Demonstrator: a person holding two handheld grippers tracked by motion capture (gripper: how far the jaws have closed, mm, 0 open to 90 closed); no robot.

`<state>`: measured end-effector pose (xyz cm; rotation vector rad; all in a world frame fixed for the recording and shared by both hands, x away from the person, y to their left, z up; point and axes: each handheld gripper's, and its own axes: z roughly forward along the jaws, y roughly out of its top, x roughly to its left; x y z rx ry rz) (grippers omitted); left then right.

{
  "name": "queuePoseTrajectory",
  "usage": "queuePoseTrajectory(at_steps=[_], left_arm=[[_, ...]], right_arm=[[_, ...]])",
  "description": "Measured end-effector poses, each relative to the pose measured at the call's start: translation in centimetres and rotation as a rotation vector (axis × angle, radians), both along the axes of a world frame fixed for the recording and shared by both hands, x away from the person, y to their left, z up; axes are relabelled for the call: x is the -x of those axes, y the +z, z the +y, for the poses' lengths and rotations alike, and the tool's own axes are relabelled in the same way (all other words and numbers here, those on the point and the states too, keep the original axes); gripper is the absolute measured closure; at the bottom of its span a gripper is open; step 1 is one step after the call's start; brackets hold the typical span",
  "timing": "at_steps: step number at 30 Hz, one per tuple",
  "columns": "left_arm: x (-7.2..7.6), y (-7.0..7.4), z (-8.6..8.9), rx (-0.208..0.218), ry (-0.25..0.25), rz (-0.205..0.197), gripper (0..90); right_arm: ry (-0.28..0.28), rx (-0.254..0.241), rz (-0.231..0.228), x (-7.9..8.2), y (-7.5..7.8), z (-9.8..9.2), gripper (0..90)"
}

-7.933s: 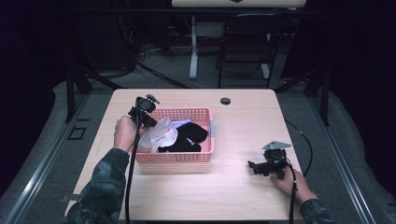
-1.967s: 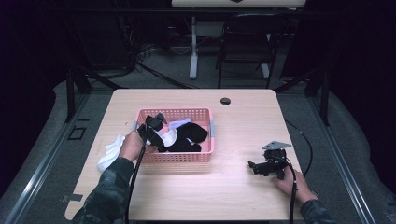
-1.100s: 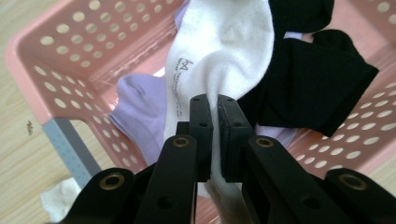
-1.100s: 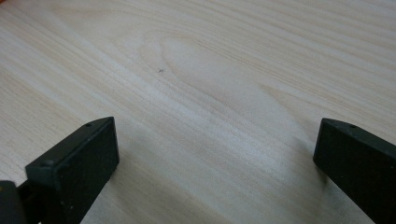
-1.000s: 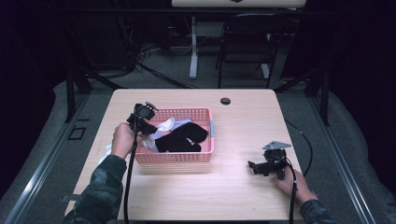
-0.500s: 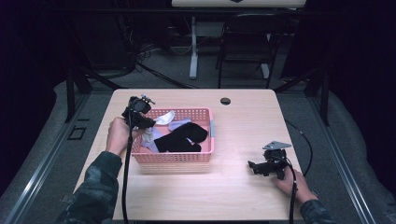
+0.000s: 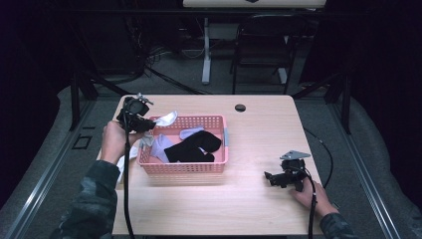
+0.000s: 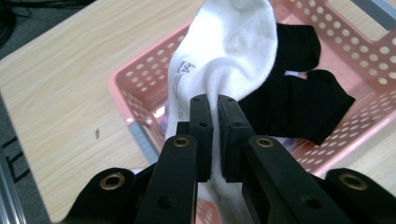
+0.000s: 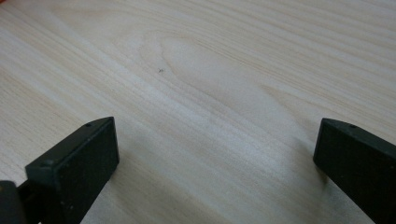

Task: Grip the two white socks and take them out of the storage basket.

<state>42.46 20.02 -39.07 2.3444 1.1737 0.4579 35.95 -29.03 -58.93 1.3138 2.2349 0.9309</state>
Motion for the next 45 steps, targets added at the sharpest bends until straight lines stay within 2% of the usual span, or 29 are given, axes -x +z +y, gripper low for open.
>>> queuePoseTrajectory(at_steps=[1, 4, 7, 14, 19, 24, 27, 36, 45], left_arm=[[0.1, 0.2, 0.6, -0.008, 0.019, -0.018, 85.5], [0.2, 0.3, 1.2, 0.001, 0.029, -0.022, 85.5], [0.4, 0.4, 2.5, 0.022, 0.059, -0.032, 85.5], [0.9, 0.3, 4.6, 0.025, 0.105, -0.040, 85.5], [1.4, -0.4, 6.6, 0.020, 0.147, -0.021, 85.5], [1.5, -1.0, 7.7, 0.025, 0.180, -0.012, 85.5], [1.5, -1.6, 8.7, 0.027, 0.201, 0.008, 85.5], [1.7, -3.3, 10.1, 0.050, 0.240, 0.031, 85.5], [1.6, -5.6, 11.2, 0.068, 0.275, 0.081, 85.5]], right_arm=[[0.000, 0.000, 0.000, 0.0, 0.0, 0.0, 0.0], [0.000, -0.001, 0.000, 0.0, 0.0, 0.0, 0.0], [0.000, -0.001, 0.000, 0.0, 0.0, 0.0, 0.0], [0.000, 0.000, 0.000, 0.0, 0.0, 0.0, 0.0], [0.000, 0.000, 0.000, 0.0, 0.0, 0.0, 0.0], [0.000, 0.000, 0.000, 0.0, 0.0, 0.0, 0.0], [0.000, 0.000, 0.000, 0.0, 0.0, 0.0, 0.0], [0.000, 0.000, 0.000, 0.0, 0.0, 0.0, 0.0], [0.000, 0.000, 0.000, 0.0, 0.0, 0.0, 0.0]])
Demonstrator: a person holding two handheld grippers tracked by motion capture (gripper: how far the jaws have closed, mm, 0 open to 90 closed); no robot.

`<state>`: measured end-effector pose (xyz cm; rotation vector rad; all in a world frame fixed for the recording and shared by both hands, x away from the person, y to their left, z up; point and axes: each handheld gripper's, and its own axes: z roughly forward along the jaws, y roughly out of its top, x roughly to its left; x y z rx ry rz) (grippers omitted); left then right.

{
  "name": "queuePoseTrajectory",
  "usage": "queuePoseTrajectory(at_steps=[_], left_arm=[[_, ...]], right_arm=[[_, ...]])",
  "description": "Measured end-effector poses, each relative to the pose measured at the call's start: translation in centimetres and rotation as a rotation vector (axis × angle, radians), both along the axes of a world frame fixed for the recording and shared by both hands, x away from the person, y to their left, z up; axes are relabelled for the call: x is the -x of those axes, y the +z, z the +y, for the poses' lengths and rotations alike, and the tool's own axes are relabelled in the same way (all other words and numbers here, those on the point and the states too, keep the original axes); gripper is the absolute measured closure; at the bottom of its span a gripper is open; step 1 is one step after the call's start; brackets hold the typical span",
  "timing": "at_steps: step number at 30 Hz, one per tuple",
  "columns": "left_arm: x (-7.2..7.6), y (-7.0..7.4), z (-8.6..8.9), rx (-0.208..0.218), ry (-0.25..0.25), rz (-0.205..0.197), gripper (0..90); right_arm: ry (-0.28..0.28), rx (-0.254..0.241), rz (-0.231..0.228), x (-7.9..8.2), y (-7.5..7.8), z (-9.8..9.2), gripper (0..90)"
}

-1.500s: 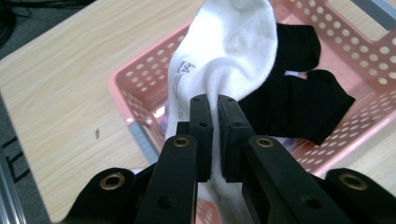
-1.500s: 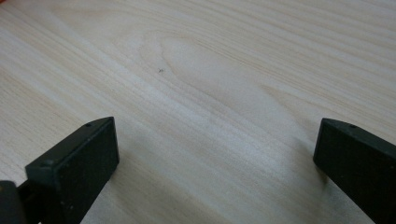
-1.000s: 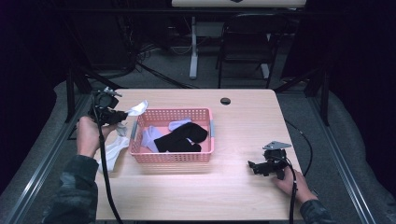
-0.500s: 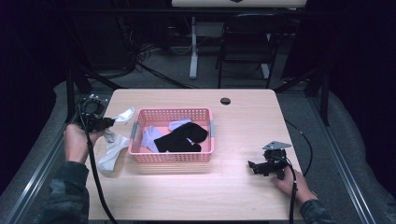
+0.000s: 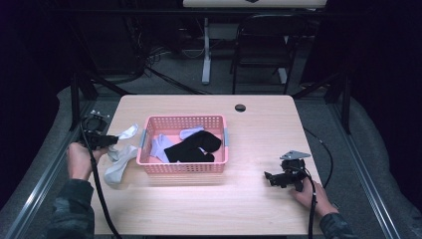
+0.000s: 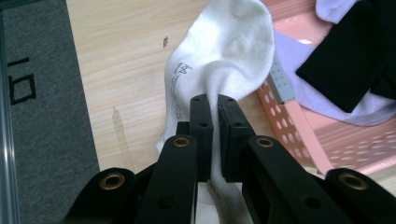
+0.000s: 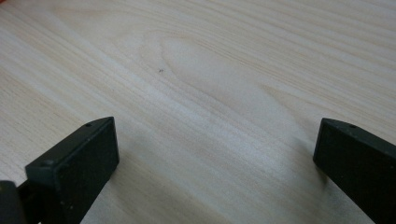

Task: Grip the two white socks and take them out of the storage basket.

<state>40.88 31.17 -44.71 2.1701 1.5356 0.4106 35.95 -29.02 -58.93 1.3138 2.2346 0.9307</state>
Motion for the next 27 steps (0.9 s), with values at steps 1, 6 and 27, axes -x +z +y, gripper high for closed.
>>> queuePoseTrajectory(at_steps=[1, 6, 27], left_arm=[[0.0, -0.2, 0.0, 0.002, 0.002, 0.002, 85.5], [-0.2, -1.4, 0.2, 0.018, 0.011, 0.031, 85.5], [-2.4, -6.2, 1.0, 0.104, 0.093, 0.136, 85.0]], right_arm=[[0.000, 0.000, 0.000, 0.0, 0.0, 0.0, 0.0], [-0.003, 0.000, 0.000, 0.0, 0.0, 0.0, 0.0], [-0.003, 0.000, 0.000, 0.0, 0.0, 0.0, 0.0]])
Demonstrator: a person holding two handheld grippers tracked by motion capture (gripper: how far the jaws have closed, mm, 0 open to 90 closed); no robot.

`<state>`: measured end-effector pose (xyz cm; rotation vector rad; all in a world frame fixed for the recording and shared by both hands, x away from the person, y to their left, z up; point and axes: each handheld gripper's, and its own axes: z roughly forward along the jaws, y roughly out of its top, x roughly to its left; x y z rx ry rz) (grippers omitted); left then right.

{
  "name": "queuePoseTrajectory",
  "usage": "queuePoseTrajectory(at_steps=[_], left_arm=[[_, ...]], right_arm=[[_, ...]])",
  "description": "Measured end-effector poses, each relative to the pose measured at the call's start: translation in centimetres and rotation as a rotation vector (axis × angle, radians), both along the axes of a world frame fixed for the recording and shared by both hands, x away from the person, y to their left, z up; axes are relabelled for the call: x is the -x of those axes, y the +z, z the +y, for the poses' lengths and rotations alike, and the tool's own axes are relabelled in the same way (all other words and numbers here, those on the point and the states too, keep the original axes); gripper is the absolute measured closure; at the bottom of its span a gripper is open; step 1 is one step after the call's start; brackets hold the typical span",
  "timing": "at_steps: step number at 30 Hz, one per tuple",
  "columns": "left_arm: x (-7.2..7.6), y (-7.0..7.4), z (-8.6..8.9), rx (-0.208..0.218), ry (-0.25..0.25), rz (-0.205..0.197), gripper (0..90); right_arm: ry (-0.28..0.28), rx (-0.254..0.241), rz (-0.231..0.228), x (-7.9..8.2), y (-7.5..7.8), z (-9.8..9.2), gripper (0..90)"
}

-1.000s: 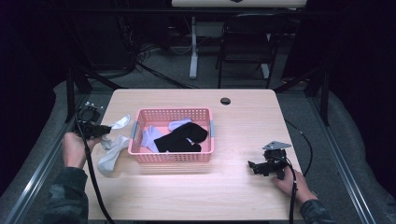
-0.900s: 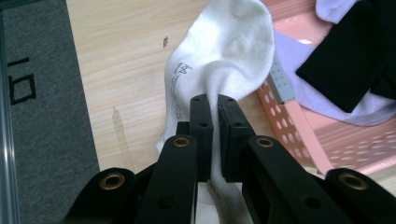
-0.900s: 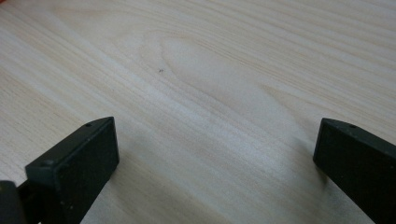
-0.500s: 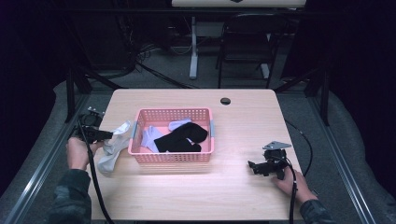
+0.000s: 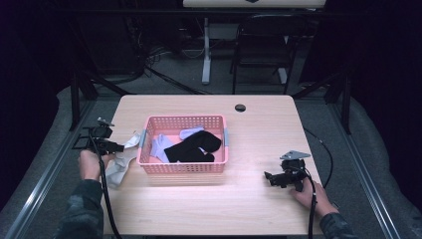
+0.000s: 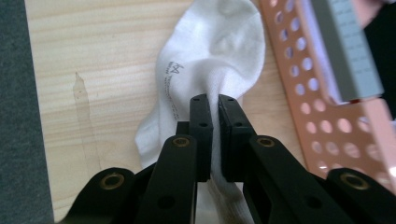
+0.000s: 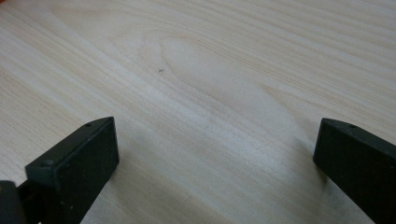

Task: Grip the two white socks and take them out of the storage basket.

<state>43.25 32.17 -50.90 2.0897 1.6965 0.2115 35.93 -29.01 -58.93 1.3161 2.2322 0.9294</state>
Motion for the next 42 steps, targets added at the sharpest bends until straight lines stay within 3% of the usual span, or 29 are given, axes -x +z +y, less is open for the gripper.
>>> queuePoseTrajectory(at_steps=[6, 7, 9, 10, 12, 14, 21, 25, 32, 35, 42], left_arm=[[-0.2, -1.1, -0.2, 0.000, 0.001, 0.023, 81.8], [-0.2, -1.2, -0.1, 0.015, -0.003, 0.029, 71.4], [-0.2, -1.2, 0.1, 0.012, -0.004, 0.023, 68.9], [0.0, -1.1, 0.2, 0.023, 0.005, 0.019, 58.6], [0.2, -1.0, 0.4, 0.026, 0.004, 0.009, 56.5], [0.6, -0.5, 0.4, 0.018, -0.004, -0.003, 41.6], [1.8, 0.9, 0.5, 0.011, -0.013, -0.043, 18.9], [3.2, 2.0, 0.8, 0.017, -0.004, -0.088, 15.4], [5.3, 2.7, 0.8, 0.009, -0.019, -0.123, 11.7], [6.5, 2.4, 1.0, 0.014, -0.012, -0.131, 4.5], [8.5, 1.0, 1.5, 0.016, 0.008, -0.122, 0.2]], right_arm=[[0.000, 0.000, -0.001, 0.0, 0.0, 0.0, 0.0], [0.000, 0.000, -0.001, 0.0, 0.0, 0.0, 0.0], [0.000, 0.000, -0.001, 0.0, 0.0, 0.0, 0.0], [0.000, -0.001, -0.001, 0.0, 0.0, 0.0, 0.0], [0.000, 0.000, -0.001, 0.0, 0.0, 0.0, 0.0], [0.000, 0.000, 0.000, 0.0, 0.0, 0.0, 0.0], [0.000, 0.000, 0.000, 0.0, 0.0, 0.0, 0.0], [0.000, 0.000, 0.000, 0.0, 0.0, 0.0, 0.0], [0.000, 0.000, 0.000, 0.0, 0.0, 0.0, 0.0], [0.000, -0.001, 0.000, 0.0, 0.0, 0.0, 0.0], [0.000, 0.000, 0.000, 0.0, 0.0, 0.0, 0.0]])
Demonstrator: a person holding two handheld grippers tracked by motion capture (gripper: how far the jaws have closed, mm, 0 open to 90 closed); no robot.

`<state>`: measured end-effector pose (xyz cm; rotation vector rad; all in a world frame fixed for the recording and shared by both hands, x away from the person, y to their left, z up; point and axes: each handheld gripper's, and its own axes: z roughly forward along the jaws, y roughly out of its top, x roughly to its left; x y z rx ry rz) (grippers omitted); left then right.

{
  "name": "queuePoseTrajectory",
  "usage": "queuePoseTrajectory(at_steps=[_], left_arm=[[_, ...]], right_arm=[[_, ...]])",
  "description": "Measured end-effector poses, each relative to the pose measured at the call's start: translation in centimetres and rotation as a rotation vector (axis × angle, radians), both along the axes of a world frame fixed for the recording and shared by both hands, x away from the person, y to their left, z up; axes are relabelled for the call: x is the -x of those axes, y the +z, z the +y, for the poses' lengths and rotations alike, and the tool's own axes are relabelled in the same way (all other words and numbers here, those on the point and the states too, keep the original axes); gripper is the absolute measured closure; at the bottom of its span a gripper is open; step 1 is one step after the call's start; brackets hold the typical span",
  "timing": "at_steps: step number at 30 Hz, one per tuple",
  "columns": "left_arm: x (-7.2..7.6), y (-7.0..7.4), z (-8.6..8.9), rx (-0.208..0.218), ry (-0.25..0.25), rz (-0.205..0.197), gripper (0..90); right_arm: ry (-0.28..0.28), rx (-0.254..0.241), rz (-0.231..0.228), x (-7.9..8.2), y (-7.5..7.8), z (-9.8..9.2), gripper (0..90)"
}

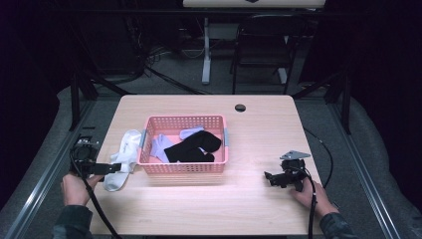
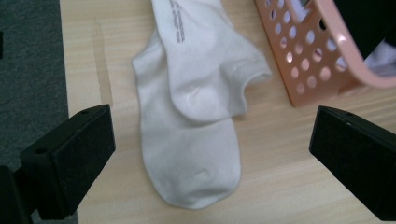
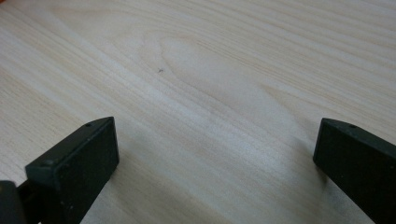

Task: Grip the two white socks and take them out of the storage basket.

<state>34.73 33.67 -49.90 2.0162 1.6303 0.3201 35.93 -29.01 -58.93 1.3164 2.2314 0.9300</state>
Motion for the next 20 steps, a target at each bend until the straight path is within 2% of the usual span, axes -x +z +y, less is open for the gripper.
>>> queuePoseTrajectory(at_steps=[3, 8, 9, 12, 13, 15, 20], left_arm=[[1.5, -1.0, 0.5, 0.007, 0.021, -0.004, 0.2], [2.7, -1.9, 0.9, 0.005, 0.035, -0.004, 0.1], [3.0, -2.2, 0.9, -0.007, 0.032, 0.002, 0.1], [2.9, -2.6, 0.8, -0.009, 0.032, 0.005, 0.1], [2.8, -2.8, 0.9, -0.019, 0.022, 0.027, 0.1], [2.8, -3.0, 0.7, -0.015, 0.020, 0.035, 0.1], [2.8, -3.1, 0.7, -0.017, 0.026, 0.019, 0.1]], right_arm=[[0.000, 0.000, 0.000, 0.0, 0.0, 0.0, 0.0], [0.000, 0.000, 0.000, 0.0, 0.0, 0.0, 0.0], [0.000, 0.000, 0.000, 0.0, 0.0, 0.0, 0.0], [0.000, 0.000, 0.000, 0.0, 0.0, 0.0, 0.0], [0.000, 0.000, 0.000, 0.0, 0.0, 0.0, 0.0], [0.000, 0.000, 0.000, 0.0, 0.0, 0.0, 0.0], [-0.001, -0.001, 0.000, 0.0, 0.0, 0.0, 0.0]])
